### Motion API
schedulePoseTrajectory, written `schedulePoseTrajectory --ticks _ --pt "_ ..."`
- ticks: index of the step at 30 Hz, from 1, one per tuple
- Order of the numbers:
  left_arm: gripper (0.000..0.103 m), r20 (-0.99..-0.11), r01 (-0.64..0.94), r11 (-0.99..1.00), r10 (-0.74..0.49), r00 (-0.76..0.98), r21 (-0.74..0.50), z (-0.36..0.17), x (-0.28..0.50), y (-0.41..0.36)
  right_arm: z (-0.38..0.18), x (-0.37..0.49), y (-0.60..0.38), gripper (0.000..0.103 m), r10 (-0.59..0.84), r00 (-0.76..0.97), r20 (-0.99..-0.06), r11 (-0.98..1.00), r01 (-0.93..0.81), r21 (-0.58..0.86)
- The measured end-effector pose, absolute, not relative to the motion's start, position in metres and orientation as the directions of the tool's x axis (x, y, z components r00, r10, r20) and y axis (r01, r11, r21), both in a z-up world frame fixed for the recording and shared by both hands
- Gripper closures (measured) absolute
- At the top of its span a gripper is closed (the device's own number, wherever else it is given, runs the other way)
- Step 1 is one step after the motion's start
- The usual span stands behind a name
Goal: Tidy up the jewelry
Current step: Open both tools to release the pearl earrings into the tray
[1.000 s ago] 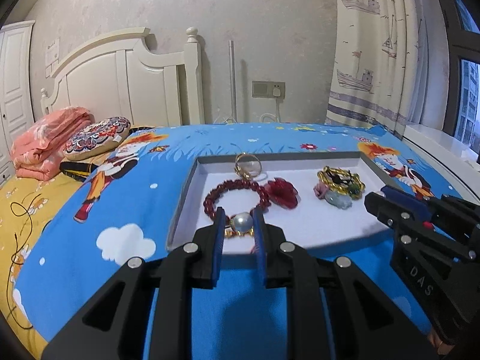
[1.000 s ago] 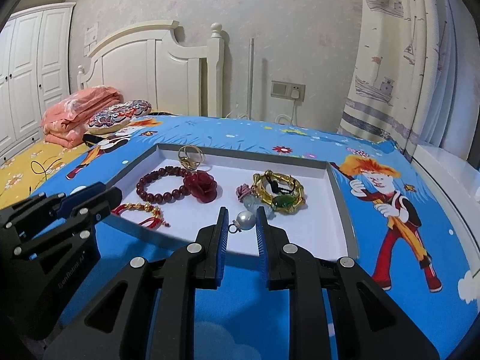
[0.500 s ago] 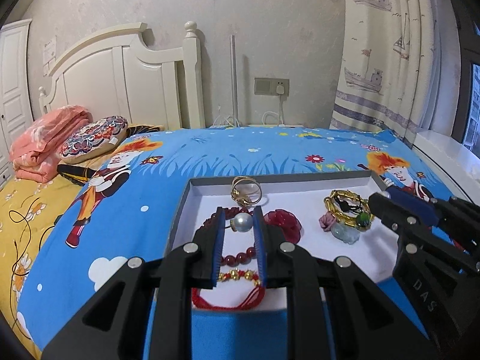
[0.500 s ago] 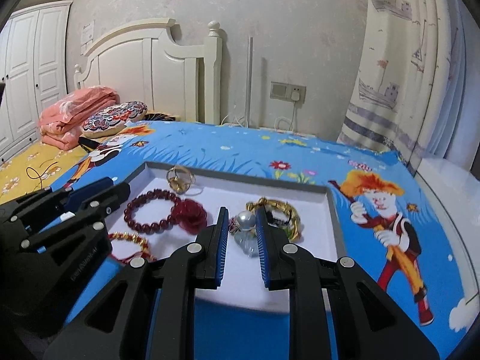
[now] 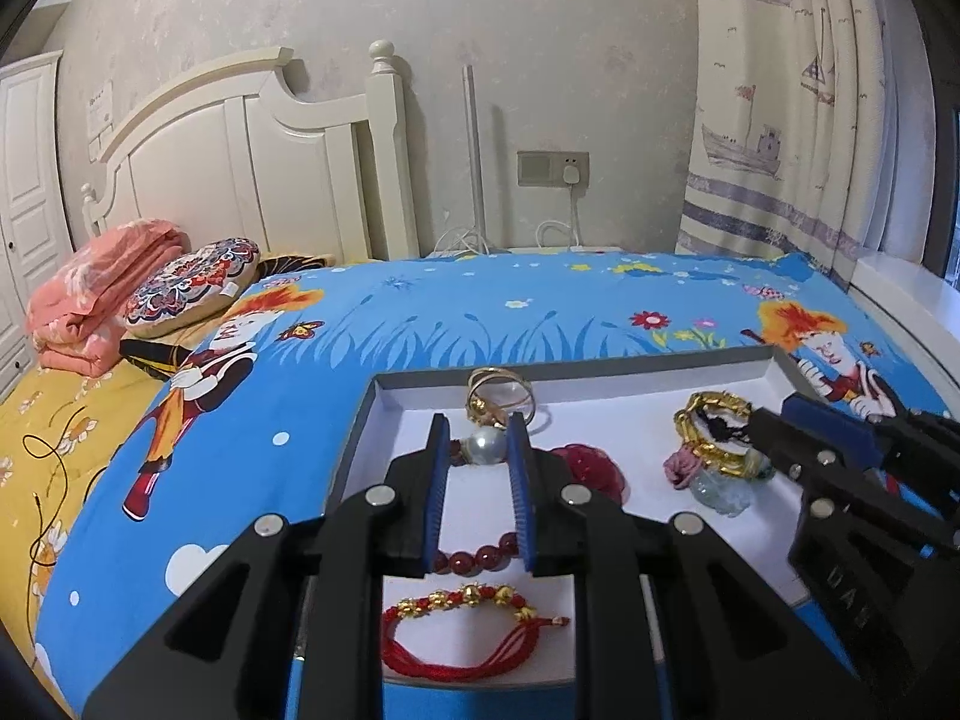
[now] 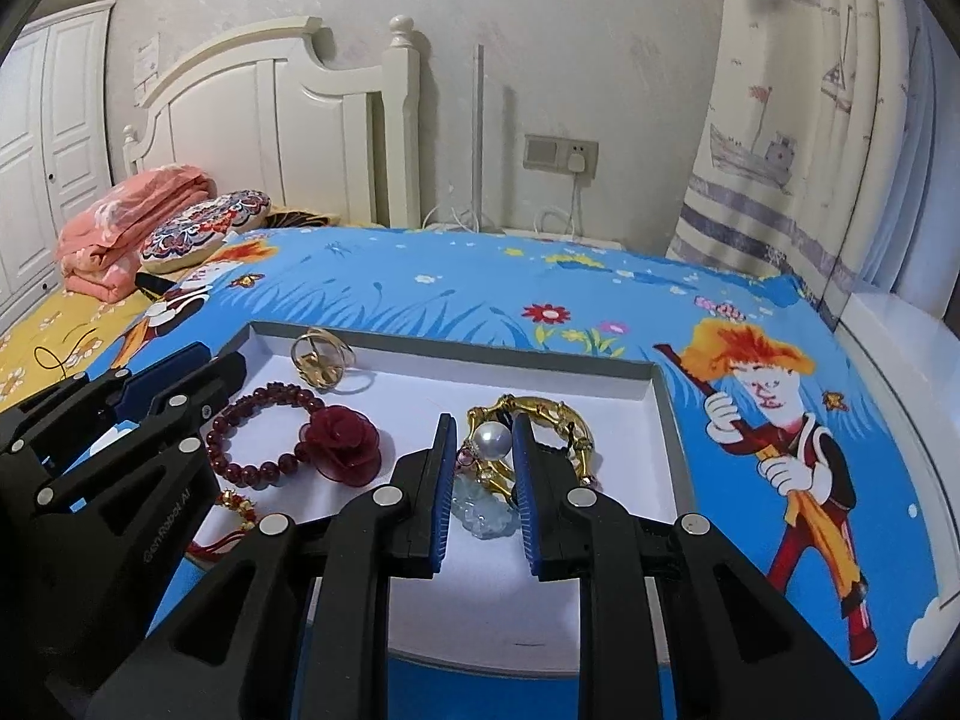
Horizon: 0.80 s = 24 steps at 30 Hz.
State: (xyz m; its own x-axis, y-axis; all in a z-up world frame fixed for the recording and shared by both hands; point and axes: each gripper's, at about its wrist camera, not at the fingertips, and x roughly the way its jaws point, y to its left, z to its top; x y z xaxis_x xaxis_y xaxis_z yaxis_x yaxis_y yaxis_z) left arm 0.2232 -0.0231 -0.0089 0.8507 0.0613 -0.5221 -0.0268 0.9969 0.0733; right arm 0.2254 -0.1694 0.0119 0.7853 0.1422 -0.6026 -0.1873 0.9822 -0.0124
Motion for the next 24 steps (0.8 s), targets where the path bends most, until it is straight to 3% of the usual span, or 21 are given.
schedulePoseTrajectory --ticks 2,4,6,11,15,20,24 --pt "0.063 -0.522 -0.028 0.997 0.062 0.851 0.073 -0.01 0.223 -0.022 0.01 0.228 -0.171 0.082 0.143 0.777 -0.614 0.983 -0.184 -0.004" --pt "0.047 -0.507 -0.037 0.997 0.068 0.859 0.071 -0.007 0.22 -0.019 0.01 0.228 -0.172 0.075 0.142 0.775 -0.616 0.983 -0.183 -0.004" --pt "0.039 -0.488 -0.044 0.996 0.075 0.87 0.075 -0.003 0.217 -0.017 0.011 0.225 -0.174 0.05 0.149 0.781 -0.606 0.983 -0.183 0.006" --pt "0.016 -0.449 -0.046 0.996 0.076 0.89 0.079 0.012 0.207 -0.014 0.02 0.219 -0.178 0.05 0.152 0.795 -0.587 0.982 -0.186 0.001" --pt "0.004 -0.39 -0.053 0.993 0.089 0.917 0.103 0.028 0.19 -0.013 0.029 0.211 -0.183 0.05 0.149 0.809 -0.569 0.984 -0.178 0.006" --pt "0.005 -0.368 -0.05 0.994 0.082 0.926 0.095 0.041 0.171 -0.01 0.04 0.195 -0.192 0.042 0.15 0.827 -0.542 0.987 -0.16 0.03" --pt "0.005 -0.403 -0.059 0.997 0.073 0.912 0.048 0.037 0.159 -0.003 0.043 0.181 -0.194 0.032 0.144 0.837 -0.528 0.987 -0.159 0.016"
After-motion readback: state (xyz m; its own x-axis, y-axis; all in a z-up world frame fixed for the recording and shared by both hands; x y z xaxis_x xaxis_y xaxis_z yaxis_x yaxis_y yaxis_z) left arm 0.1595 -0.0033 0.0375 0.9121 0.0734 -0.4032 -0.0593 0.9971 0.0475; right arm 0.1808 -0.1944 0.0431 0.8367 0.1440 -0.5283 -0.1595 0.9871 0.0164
